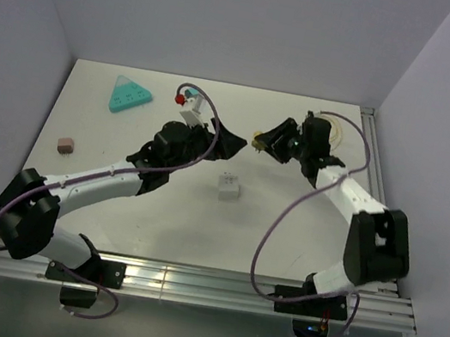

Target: Insert the plug

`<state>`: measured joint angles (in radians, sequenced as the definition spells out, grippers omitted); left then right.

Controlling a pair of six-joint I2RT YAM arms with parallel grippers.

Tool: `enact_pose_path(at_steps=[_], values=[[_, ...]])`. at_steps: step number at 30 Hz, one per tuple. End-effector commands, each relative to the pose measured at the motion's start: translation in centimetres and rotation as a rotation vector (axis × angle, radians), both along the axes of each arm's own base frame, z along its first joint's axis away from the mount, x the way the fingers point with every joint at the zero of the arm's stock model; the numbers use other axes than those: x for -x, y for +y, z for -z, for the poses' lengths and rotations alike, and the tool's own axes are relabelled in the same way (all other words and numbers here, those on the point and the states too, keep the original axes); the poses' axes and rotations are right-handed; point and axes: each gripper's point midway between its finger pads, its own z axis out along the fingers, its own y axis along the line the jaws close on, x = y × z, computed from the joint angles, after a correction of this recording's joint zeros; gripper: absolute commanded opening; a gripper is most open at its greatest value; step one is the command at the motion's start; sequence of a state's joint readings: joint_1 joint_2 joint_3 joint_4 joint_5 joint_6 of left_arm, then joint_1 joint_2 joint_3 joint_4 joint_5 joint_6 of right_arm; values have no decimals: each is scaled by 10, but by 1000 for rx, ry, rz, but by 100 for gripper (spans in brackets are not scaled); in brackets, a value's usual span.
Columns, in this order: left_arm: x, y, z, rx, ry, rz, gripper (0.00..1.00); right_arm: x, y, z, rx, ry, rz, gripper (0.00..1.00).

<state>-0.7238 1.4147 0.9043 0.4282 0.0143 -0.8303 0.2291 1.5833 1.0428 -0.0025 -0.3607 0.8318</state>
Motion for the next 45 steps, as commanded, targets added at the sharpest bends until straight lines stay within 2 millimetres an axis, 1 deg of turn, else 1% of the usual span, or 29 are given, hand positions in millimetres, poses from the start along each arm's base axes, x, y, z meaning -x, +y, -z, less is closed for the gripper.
enact_pose_path(at_steps=[1,2,3,4,5,6,7,8,9,10,11,12,13,14,15,16,17,18,19,20,21,23,28,31,35,40,42,43,45], values=[[23,6,-13,-52,-107,-78,78,41,26,-56,-242,-114,-6,0],[29,6,-17,-35,-124,-83,75,51,29,-59,-271,-99,2,0],[35,7,-17,-27,-125,-86,73,67,30,-70,-288,-116,-3,0],[46,8,-14,-26,-130,-93,71,76,31,-71,-313,-92,13,0],[50,10,-18,-17,-147,-98,69,85,34,-75,-332,-93,13,0],[63,7,-24,-10,-170,-86,68,100,31,-83,-360,-111,17,0],[67,10,-20,-18,-175,-101,67,103,27,-86,-384,-107,53,0],[72,10,-24,-12,-190,-103,65,115,26,-100,-408,-138,52,0],[83,5,-27,-13,-203,-86,63,121,24,-95,-400,-116,71,0],[87,5,-25,-19,-203,-87,62,126,23,-98,-398,-123,78,0],[89,5,-26,-20,-206,-99,60,129,18,-106,-396,-151,104,0],[98,-2,-29,-9,-219,-74,60,135,21,-109,-393,-152,96,0],[102,-4,-28,-10,-227,-62,60,138,20,-106,-383,-143,103,0],[104,-6,-29,-10,-235,-62,62,142,20,-111,-388,-155,100,0],[111,-13,-26,-26,-244,-47,63,145,21,-113,-393,-157,96,0],[113,-16,-28,-26,-247,-47,64,147,21,-112,-391,-153,100,0],[116,-19,-28,-33,-248,-45,67,150,20,-116,-400,-163,98,0],[119,-24,-25,-46,-252,-43,68,152,21,-116,-399,-164,101,0],[120,-27,-28,-42,-254,-40,69,154,22,-116,-402,-163,104,0],[120,-28,-28,-47,-253,-46,73,158,22,-121,-413,-176,101,0],[121,-31,-27,-52,-252,-47,76,159,22,-119,-414,-176,108,0],[121,-34,-30,-53,-255,-49,81,166,24,-124,-433,-181,100,0],[116,-37,-29,-67,-248,-82,82,174,29,-125,-441,-185,88,0],[113,-38,-34,-62,-251,-96,77,177,32,-119,-445,-173,84,0],[111,-40,-31,-73,-243,-105,70,181,37,-114,-445,-162,79,0],[110,-40,-26,-72,-234,-110,55,187,43,-117,-461,-165,56,0],[111,-42,-28,-72,-239,-101,51,188,45,-119,-465,-164,55,0],[111,-42,-28,-74,-238,-101,47,187,44,-121,-468,-171,63,0],[111,-42,-28,-76,-239,-101,41,188,45,-124,-471,-180,63,0]])
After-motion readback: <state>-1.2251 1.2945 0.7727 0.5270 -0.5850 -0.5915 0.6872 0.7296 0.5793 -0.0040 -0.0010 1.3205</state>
